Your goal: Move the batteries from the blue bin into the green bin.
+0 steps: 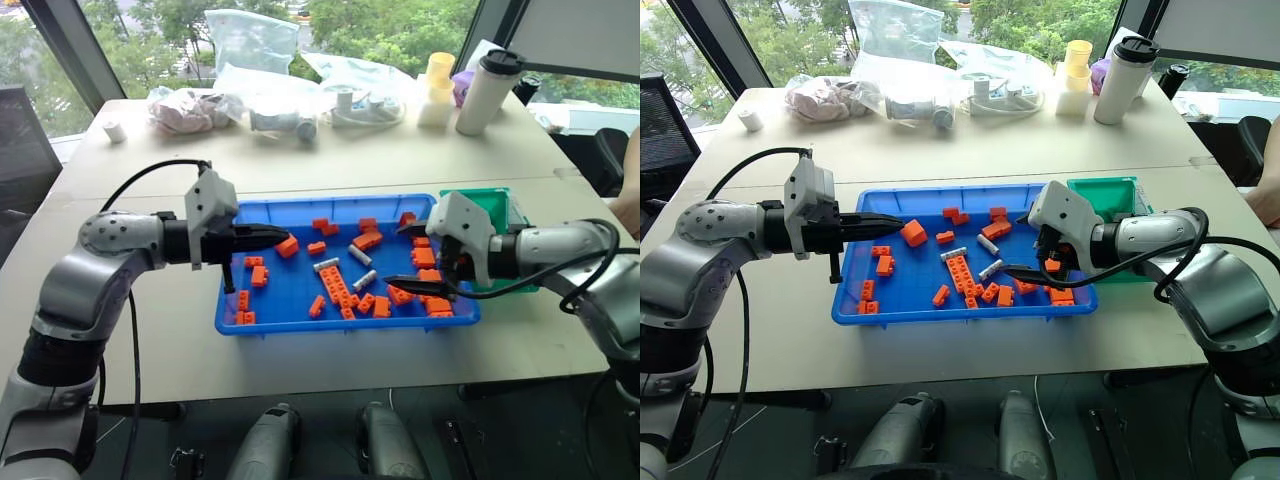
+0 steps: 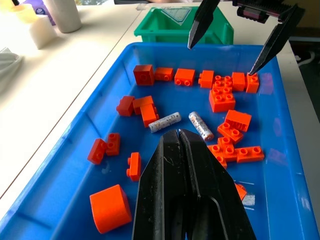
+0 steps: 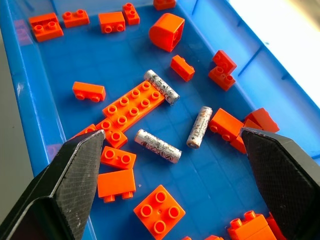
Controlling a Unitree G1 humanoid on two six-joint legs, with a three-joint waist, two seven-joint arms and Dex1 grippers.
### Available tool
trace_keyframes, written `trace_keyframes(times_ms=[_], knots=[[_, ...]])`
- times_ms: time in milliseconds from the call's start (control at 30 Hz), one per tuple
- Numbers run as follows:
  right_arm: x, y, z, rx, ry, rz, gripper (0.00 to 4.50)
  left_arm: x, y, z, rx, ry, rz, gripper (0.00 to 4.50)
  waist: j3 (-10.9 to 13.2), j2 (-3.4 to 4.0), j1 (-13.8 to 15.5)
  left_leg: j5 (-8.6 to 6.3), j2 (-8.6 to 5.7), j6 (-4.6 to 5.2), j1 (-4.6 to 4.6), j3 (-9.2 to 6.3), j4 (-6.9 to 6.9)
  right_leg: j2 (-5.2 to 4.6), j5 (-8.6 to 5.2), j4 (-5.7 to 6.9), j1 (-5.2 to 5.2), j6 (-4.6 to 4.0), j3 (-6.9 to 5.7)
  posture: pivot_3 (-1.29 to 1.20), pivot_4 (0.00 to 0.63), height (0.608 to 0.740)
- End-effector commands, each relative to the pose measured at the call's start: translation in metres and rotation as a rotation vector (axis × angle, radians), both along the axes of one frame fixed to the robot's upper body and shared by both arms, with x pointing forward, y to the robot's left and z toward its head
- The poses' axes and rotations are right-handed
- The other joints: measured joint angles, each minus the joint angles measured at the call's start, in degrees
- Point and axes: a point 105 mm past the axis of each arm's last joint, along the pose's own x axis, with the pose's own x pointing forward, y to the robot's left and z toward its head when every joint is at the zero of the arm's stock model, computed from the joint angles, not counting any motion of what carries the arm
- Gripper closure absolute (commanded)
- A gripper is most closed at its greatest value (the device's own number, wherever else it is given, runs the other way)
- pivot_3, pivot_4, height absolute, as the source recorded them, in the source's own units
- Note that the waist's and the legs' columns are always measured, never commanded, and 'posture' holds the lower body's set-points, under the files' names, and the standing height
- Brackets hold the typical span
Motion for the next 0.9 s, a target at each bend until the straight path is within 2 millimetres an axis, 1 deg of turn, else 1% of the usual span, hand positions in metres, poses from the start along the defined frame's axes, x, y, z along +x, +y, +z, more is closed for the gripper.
trace_keyframes(times_ms=[33, 133, 300, 433, 600, 800, 900], knots=[[0.006, 0.019, 0.006, 0.019, -0.04, 0.037, 0.02, -0.003, 0.0, 0.012, -0.006, -0.052, -0.001, 4.5, 0.0, 0.0, -0.2, 0.0, 0.0, 0.0, 0.0, 0.0, 0.0, 0.0, 0.0, 0.0, 0.0, 0.0, 0.0, 0.0, 0.15, 0.74], [0.008, 0.04, 0.001, 0.052, -0.029, 0.064, 0.02, -0.003, 0.0, 0.01, -0.005, -0.05, 0.001, 4.5, 0.0, 0.0, -0.2, 0.0, 0.02, -0.01, 0.0, -0.02, -0.04, 0.0, 0.0, 0.01, -0.04, 0.0, 0.0, 0.0, 0.15, 0.74], [0.035, 0.065, -0.011, 0.07, -0.006, -0.038, 0.02, -0.004, -0.001, 0.009, -0.004, -0.05, 0.0, 4.5, 0.0, 0.0, -0.3, 0.02, 0.0, -0.04, -0.01, -0.02, -0.03, 0.0, 0.0, 0.03, -0.07, -0.01, 0.02, 0.0, 0.15, 0.74], [0.042, 0.081, -0.021, 0.069, 0.031, -0.051, 0.02, -0.004, -0.002, 0.009, -0.007, -0.051, 0.002, 4.5, 0.0, 0.0, -0.1, 0.11, -0.04, -0.18, -0.05, -0.02, -0.03, -0.01, 0.0, 0.02, -0.1, -0.01, 0.02, 0.0, 0.15, 0.74], [0.047, 0.092, -0.038, 0.03, 0.08, -0.058, 0.02, -0.005, -0.003, 0.008, -0.013, -0.053, 0.006, 4.5, 0.0, 0.0, -0.4, 0.09, -0.04, -0.16, -0.05, -0.02, -0.04, 0.0, 0.0, 0.04, -0.13, -0.01, 0.02, 0.0, 0.15, 0.74], [0.057, 0.098, -0.053, -0.008, 0.115, -0.091, 0.02, -0.006, -0.004, 0.007, -0.018, -0.054, 0.011, 4.5, 0.0, 0.0, -0.9, 0.09, -0.04, -0.16, -0.05, -0.02, -0.08, 0.02, 0.0, 0.06, -0.17, -0.01, 0.02, 0.0, 0.15, 0.74], [0.058, 0.101, -0.06, -0.042, 0.124, -0.087, 0.02, -0.006, -0.004, 0.006, -0.021, -0.054, 0.015, 4.5, 0.0, 0.0, -1.3, 0.09, -0.04, -0.16, -0.05, -0.03, -0.13, 0.02, 0.0, 0.06, -0.19, -0.01, 0.02, 0.0, 0.15, 0.74]])
